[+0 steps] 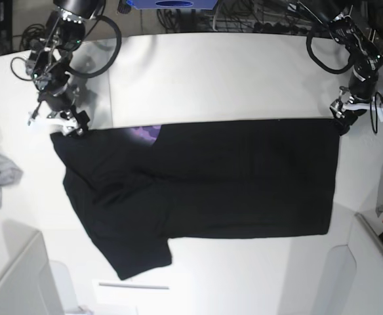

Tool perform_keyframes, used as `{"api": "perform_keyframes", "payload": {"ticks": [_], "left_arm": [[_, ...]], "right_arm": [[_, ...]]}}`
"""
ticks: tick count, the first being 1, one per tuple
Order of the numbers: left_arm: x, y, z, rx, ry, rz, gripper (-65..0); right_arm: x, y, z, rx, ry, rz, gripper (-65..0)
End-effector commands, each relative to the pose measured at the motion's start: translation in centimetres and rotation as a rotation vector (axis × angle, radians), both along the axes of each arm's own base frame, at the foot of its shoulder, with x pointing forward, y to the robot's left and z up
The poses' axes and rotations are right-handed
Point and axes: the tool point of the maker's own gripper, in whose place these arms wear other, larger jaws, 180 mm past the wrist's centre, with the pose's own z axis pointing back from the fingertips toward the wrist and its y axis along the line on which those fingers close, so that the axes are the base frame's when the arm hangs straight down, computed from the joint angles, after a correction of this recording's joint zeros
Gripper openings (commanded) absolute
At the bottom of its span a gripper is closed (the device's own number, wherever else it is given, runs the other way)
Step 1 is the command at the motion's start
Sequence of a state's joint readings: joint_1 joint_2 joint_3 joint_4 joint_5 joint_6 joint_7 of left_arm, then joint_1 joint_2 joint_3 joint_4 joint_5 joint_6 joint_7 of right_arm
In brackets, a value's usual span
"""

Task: Fold the T-shirt properly
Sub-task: 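Drag the folded shirt toward the robot with both grippers, then release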

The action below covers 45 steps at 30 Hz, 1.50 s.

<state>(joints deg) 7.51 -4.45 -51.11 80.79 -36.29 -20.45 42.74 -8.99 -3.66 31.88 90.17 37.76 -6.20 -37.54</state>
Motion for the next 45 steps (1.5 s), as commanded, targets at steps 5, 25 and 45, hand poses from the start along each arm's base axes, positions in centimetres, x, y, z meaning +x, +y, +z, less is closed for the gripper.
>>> {"api": "perform_keyframes", "payload": {"ticks": [5, 25, 45], "left_arm": [[1.0, -2.0, -2.2, -0.07, 0.078, -0.019, -11.4], [-2.7, -1.7, -2.7, 0.07, 0.262, -0.159, -65.0], [-12.1, 0.0, -2.3, 0.178, 0.464, -0.227, -65.0]], "right_arm": [[1.8, -1.1, -1.7, 0.015, 0.024, -0.022, -27.8], [-3.7, -2.9, -1.8, -0.064, 0.03, -0.046, -65.0], [-14.7, -3.0, -0.4, -0.11, 0.189, -0.033, -65.0]]}}
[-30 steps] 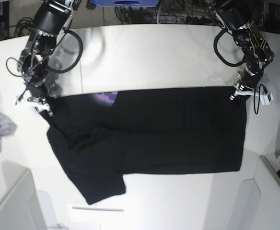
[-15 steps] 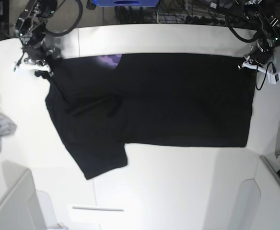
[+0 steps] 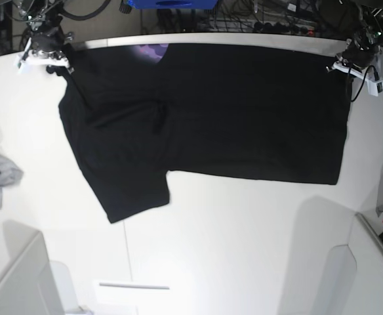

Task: Fold the T-shirt properly
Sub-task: 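Drag the folded shirt toward the robot with both grippers, then release, then move both grippers to the hem corners of the shirt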

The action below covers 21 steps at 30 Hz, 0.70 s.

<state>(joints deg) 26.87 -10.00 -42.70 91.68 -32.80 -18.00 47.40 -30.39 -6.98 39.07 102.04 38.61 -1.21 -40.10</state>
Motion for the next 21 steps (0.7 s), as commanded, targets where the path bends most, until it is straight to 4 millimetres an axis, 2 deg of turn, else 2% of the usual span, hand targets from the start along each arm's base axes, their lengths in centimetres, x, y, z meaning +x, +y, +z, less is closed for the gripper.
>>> {"api": "perform_keyframes", "payload": {"ticks": [1, 7, 8, 11, 12, 14, 15, 18, 21], "left_arm": [[-2.1, 0.6, -0.9, 0.022, 0.109, 0.004, -65.0], [-2.2, 0.6, -0.9, 0.023, 0.109, 0.003, -65.0], [-2.2, 0.7, -0.8, 0.027, 0.107, 0.005, -64.5], [-2.5, 2.7, 0.5, 0.058, 0.079, 0.064, -36.7], [-2.3, 3.1, 1.1, 0.068, 0.058, 0.075, -30.1], [-1.7, 3.4, 2.7, 0.06, -0.005, 0.098, -21.7], [-1.2, 3.6, 3.7, 0.05, -0.05, 0.112, -19.9], [-0.5, 4.6, 6.1, 0.026, -0.157, 0.16, -21.2], [0.2, 5.1, 8.1, 0.035, -0.196, 0.155, -24.4]], "right_arm": [[-0.3, -0.9, 0.5, -0.037, -0.001, -0.011, -65.0], [-0.3, -0.6, 0.9, 0.008, -0.039, -0.029, -65.0], [-0.3, -0.3, 1.3, 0.031, -0.059, -0.037, -60.3], [0.4, 0.0, 2.8, 0.05, -0.116, -0.039, -35.7], [0.5, -0.1, 3.2, 0.041, -0.124, -0.033, -30.8], [0.9, -0.2, 4.0, 0.027, -0.143, -0.025, -29.0], [1.1, -0.2, 4.3, 0.02, -0.15, -0.021, -29.0], [2.0, -0.5, 5.4, -0.002, -0.183, -0.012, -29.0], [3.6, -2.3, 6.9, -0.056, -0.235, -0.021, -29.0]]}}
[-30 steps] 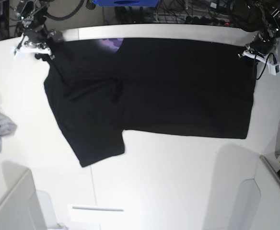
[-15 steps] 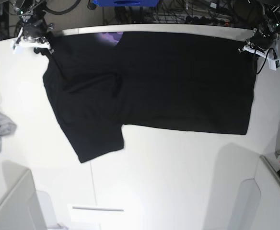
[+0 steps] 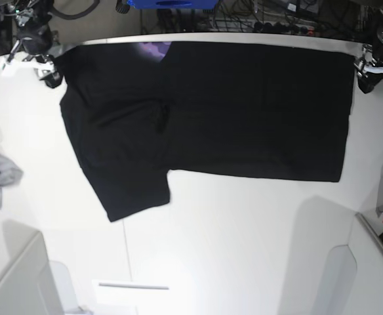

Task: Fold the T-shirt properly
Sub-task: 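Move both grippers to the hem corners of the shirt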

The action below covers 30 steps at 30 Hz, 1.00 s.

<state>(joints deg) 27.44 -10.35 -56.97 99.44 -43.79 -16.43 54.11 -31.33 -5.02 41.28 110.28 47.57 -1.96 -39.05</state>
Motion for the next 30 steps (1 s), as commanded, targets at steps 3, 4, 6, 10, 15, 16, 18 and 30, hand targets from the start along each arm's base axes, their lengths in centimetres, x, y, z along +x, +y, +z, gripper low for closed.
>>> {"api": "perform_keyframes", "payload": {"ticks": [3, 4, 6, 10, 15, 16, 18, 30], "left_arm": [[1.2, 0.3, 2.1, 0.043, -0.021, -0.05, -30.8], [1.6, 0.1, 2.5, 0.051, -0.033, -0.058, -34.2], [2.9, 0.0, 3.5, 0.067, -0.068, -0.07, -41.3], [4.6, 0.0, 4.4, 0.078, -0.105, -0.086, -63.0], [5.4, 0.4, 5.2, 0.1, -0.116, -0.106, -65.0], [5.5, 0.5, 5.3, 0.105, -0.116, -0.107, -65.0], [5.3, 1.0, 5.5, 0.121, -0.103, -0.115, -65.0], [4.7, 1.7, 5.7, 0.139, -0.081, -0.116, -41.0]], "right_arm": [[3.9, -1.8, 3.2, -0.07, -0.112, 0.03, -29.0], [5.5, -1.5, 3.9, -0.074, -0.14, 0.063, -29.0], [8.8, -0.3, 4.6, -0.055, -0.175, 0.143, -29.0], [16.6, 3.1, 3.6, 0.049, -0.185, 0.299, -29.0], [24.4, 4.0, 1.9, 0.059, -0.122, 0.382, -29.0], [25.6, 3.9, 1.6, 0.02, -0.109, 0.388, -29.0], [27.4, 3.6, 0.7, -0.069, -0.065, 0.405, -28.8], [30.8, 6.7, -2.2, -0.158, 0.039, 0.626, -28.7]]}}
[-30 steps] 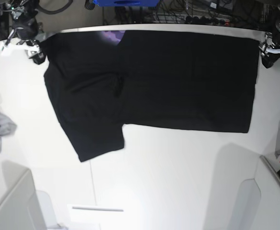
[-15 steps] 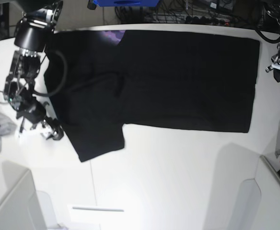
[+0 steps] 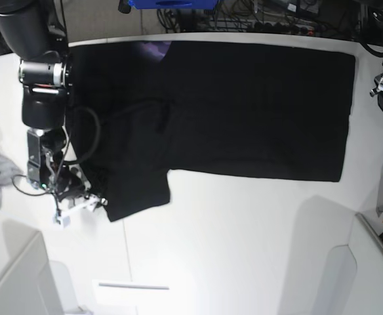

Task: Fold the T-shirt properly
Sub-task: 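Move both grippers to the hem corners of the shirt, then grasp the hem with both grippers and fold it over onto the collar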

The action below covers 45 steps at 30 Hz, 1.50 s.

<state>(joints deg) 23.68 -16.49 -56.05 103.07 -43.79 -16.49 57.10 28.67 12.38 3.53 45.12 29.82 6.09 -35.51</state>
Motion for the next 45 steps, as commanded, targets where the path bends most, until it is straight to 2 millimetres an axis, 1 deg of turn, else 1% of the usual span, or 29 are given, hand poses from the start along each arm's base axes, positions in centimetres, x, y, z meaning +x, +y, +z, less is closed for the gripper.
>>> {"api": "perform_keyframes", "payload": {"ticks": [1, 2, 4, 7, 8, 9, 12, 13, 14, 17, 18, 20, 25, 27, 28, 31, 35, 38, 41, 45], "left_arm": [[0.6, 0.4, 1.2, 0.031, -0.031, -0.014, -37.8], [0.7, 0.3, 1.2, 0.031, -0.03, -0.018, -34.7], [0.9, 0.3, 1.3, 0.031, -0.039, -0.019, -30.4], [1.7, 0.5, 1.5, 0.032, -0.056, -0.009, -29.0], [1.8, 0.9, 1.4, 0.041, -0.049, -0.002, -29.0], [2.4, 1.4, 1.5, 0.058, -0.046, 0.005, -29.0], [4.4, 1.9, 0.0, 0.102, 0.027, -0.028, -29.0], [5.4, 1.8, -0.6, 0.112, 0.052, -0.046, -29.0], [6.4, 1.9, -1.2, 0.116, 0.069, -0.054, -29.0], [8.9, 2.1, -2.2, 0.112, 0.09, -0.045, -29.0], [9.8, 2.3, -2.4, 0.112, 0.095, -0.04, -29.0], [11.7, 2.1, -2.7, 0.129, 0.117, -0.051, -29.0], [16.4, 0.3, -4.7, 0.158, 0.203, -0.13, -29.0], [17.7, 0.1, -5.5, 0.149, 0.2, -0.135, -29.0], [18.3, 0.1, -5.9, 0.142, 0.196, -0.136, -29.0], [19.5, -0.3, -7.0, 0.095, 0.183, -0.126, -29.0], [20.4, -0.7, -7.9, 0.051, 0.174, -0.116, -29.0], [20.6, -0.8, -8.1, 0.044, 0.166, -0.114, -29.1], [21.1, -2.0, -8.5, 0.063, 0.181, -0.165, -29.1], [21.3, -3.8, -9.4, 0.067, 0.205, -0.212, -29.3]], "right_arm": [[1.7, 0.0, 2.0, -0.008, -0.063, 0.015, -28.7], [1.3, 0.3, 1.4, -0.013, -0.05, 0.028, -28.8], [0.6, 0.9, 0.7, -0.017, -0.032, 0.045, -28.8], [0.4, 0.9, 0.4, -0.015, -0.028, 0.045, -29.3], [0.3, 1.0, 0.3, -0.016, -0.026, 0.046, -31.4], [0.1, 1.0, 0.1, -0.016, -0.021, 0.046, -35.4], [-0.1, 1.0, -0.2, -0.018, -0.015, 0.048, -51.5], [-0.2, 1.2, -0.3, -0.02, -0.011, 0.055, -57.0], [-0.3, 1.5, -0.4, -0.027, -0.007, 0.07, -59.9], [-0.6, 2.3, -0.8, -0.044, 0.003, 0.105, -59.6], [-0.6, 2.3, -0.8, -0.045, 0.004, 0.107, -60.6], [-0.6, 2.3, -0.8, -0.044, 0.003, 0.105, -65.0], [-0.4, 2.1, -0.5, -0.049, -0.003, 0.102, -65.0], [-0.2, 2.1, 0.0, -0.052, -0.022, 0.107, -65.0], [-0.4, 2.2, 0.0, -0.053, -0.023, 0.11, -65.0], [-0.3, 2.4, 0.4, -0.057, -0.041, 0.116, -65.0], [-0.3, 2.8, 0.5, -0.051, -0.044, 0.121, -65.0], [-0.3, 2.8, 0.5, -0.051, -0.044, 0.121, -65.0], [-0.3, 2.8, 0.5, -0.052, -0.045, 0.121, -65.0], [-0.3, 2.8, 0.6, -0.052, -0.047, 0.12, -65.0]]}}
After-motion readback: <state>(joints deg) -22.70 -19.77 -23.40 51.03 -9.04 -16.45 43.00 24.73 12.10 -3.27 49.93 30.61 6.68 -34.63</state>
